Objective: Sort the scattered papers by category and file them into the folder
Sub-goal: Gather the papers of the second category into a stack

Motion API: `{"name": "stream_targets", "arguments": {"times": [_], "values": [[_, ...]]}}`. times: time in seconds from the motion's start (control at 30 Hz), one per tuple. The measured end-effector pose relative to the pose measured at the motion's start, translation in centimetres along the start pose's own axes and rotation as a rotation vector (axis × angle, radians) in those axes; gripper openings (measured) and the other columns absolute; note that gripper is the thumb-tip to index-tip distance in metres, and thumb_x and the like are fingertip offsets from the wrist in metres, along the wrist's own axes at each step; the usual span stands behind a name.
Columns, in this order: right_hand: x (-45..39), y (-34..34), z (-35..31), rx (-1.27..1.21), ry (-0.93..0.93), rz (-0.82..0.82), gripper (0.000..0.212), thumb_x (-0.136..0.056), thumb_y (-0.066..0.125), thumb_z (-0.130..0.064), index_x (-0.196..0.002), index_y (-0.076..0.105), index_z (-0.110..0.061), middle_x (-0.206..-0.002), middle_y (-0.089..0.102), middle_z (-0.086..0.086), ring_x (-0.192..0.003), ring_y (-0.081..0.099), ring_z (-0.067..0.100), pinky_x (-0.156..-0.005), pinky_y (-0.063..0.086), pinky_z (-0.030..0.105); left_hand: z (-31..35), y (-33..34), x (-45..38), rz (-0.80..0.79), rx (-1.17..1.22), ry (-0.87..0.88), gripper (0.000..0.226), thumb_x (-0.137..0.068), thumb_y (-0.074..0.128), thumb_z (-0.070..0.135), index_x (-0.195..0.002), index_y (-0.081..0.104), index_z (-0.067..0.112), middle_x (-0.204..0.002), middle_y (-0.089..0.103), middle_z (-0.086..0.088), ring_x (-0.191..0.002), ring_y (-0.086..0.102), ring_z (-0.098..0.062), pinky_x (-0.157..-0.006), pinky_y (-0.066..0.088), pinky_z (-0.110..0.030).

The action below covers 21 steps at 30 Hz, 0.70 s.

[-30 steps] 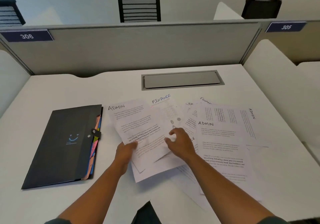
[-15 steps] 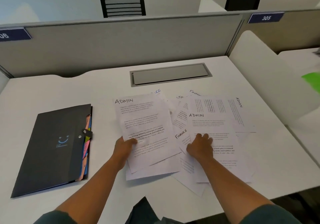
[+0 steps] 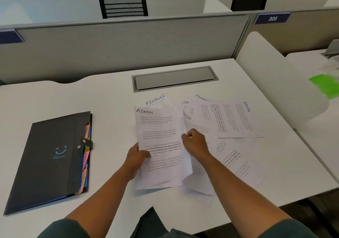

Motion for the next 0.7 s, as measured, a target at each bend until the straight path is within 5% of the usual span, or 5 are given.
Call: {"name": "stream_targets", "arguments": {"times": [0.17, 0.4, 0.5, 0.6, 0.7], "values": [[1.1, 5.5, -3.1, 0.005, -0.123, -0.247, 0.015, -0.086, 0.058, -0.036, -0.078, 0.053, -0.025, -0.080, 0.058, -0.013, -0.069, 0.054, 0.008, -0.057, 0.040, 0.022, 0.9, 0.9, 0.5, -0.049, 0.100, 0.018, 0.029, -0.096, 0.056, 0.029, -0.124, 0.064, 0.022, -0.112, 0.075, -0.008, -0.095, 0.074, -0.032, -0.089, 0.057, -0.052], [2.4, 8.9, -4.8, -0.008, -0.156, -0.411, 0.021, -0.092, 0.051, -0.049, -0.084, 0.053, -0.029, -0.089, 0.061, -0.011, -0.080, 0.059, 0.009, -0.067, 0.047, 0.026, 1.7, 1.8, 0.4, -0.073, 0.049, 0.015, 0.057, -0.076, 0.059, 0.069, -0.120, 0.064, 0.034, -0.107, 0.076, -0.005, -0.095, 0.073, -0.033, -0.089, 0.057, -0.055], [2.7, 9.3, -4.8, -0.062, -0.117, -0.480, 0.032, -0.091, 0.046, -0.056, -0.089, 0.060, -0.028, -0.093, 0.066, -0.008, -0.081, 0.060, 0.008, -0.069, 0.047, 0.026, 1.7, 1.7, 0.2, -0.032, 0.038, 0.007, 0.051, -0.081, 0.061, 0.066, -0.119, 0.064, 0.032, -0.104, 0.077, -0.004, -0.091, 0.075, -0.030, -0.084, 0.060, -0.049], [2.5, 9.1, -4.4, -0.083, -0.109, -0.499, 0.028, -0.092, 0.047, -0.055, -0.089, 0.062, -0.031, -0.098, 0.066, -0.010, -0.089, 0.061, 0.007, -0.074, 0.048, 0.026, 1.5, 1.1, -0.1, 0.033, -0.026, 0.011, 0.028, -0.094, 0.061, 0.039, -0.119, 0.065, 0.027, -0.096, 0.078, -0.001, -0.079, 0.076, -0.022, -0.062, 0.061, -0.033], [1.5, 7.8, -4.0, -0.077, -0.177, -0.399, 0.014, -0.092, 0.057, -0.039, -0.091, 0.062, -0.026, -0.096, 0.066, -0.012, -0.095, 0.062, 0.008, -0.076, 0.048, 0.023, 1.0, 0.6, -0.3, 0.071, -0.077, -0.016, 0.026, -0.097, 0.053, 0.013, -0.118, 0.064, 0.024, -0.100, 0.076, -0.001, -0.080, 0.075, -0.020, -0.057, 0.057, -0.028]]}}
Point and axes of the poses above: each hand's wrist, its own x-axis away from the middle knuckle, its own y-axis out of the palm, z = x × y, the point moved 10 cm from there along -x, towards the middle knuckle
